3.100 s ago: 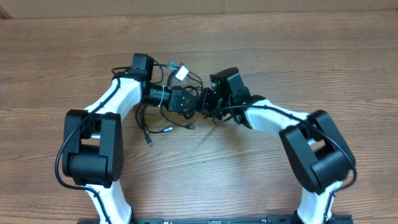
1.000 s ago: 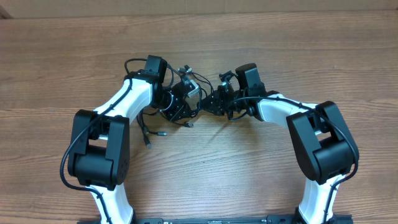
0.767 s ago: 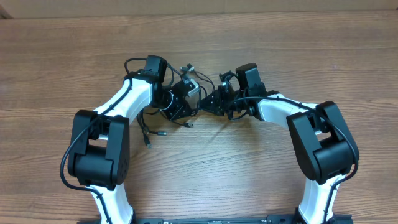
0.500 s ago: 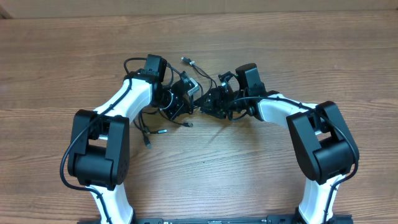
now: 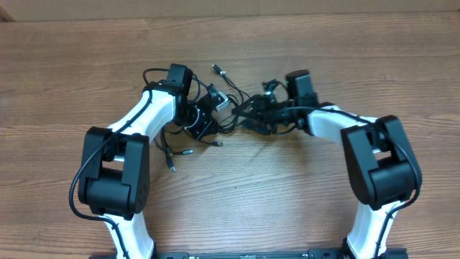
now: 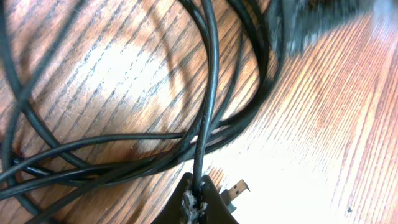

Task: Untangle cables

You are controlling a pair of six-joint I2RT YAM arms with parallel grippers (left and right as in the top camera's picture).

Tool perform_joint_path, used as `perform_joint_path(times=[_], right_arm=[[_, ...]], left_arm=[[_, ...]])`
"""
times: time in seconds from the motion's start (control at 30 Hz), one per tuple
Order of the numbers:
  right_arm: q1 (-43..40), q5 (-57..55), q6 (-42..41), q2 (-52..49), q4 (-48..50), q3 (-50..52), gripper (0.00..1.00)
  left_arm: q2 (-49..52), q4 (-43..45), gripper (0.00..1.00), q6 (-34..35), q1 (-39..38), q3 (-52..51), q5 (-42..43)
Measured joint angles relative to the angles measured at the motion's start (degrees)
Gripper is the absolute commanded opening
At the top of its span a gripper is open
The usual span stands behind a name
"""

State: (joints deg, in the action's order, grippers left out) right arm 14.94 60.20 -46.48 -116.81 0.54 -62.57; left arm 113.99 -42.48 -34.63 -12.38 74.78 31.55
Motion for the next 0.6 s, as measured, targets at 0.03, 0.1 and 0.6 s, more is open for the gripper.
perform_joint_path(times=[0.03, 0.1, 0.6], right_arm=[[-0.9, 0.3, 0.4, 0.0, -0.6, 0.0, 0.64], [-2.3, 0.9, 1.1, 0.0, -1.9, 0.0, 0.64], [3.2, -9.6, 4.1, 0.0, -6.7, 0.0, 0.35]], left_arm=[[0.0, -0.1, 0.04, 0.0, 0.0, 0.1, 0.2], [0.0, -0.2, 0.04, 0.0, 0.0, 0.2, 0.9], [0.0, -0.2, 0.04, 0.2, 0.0, 0.3, 2.9]])
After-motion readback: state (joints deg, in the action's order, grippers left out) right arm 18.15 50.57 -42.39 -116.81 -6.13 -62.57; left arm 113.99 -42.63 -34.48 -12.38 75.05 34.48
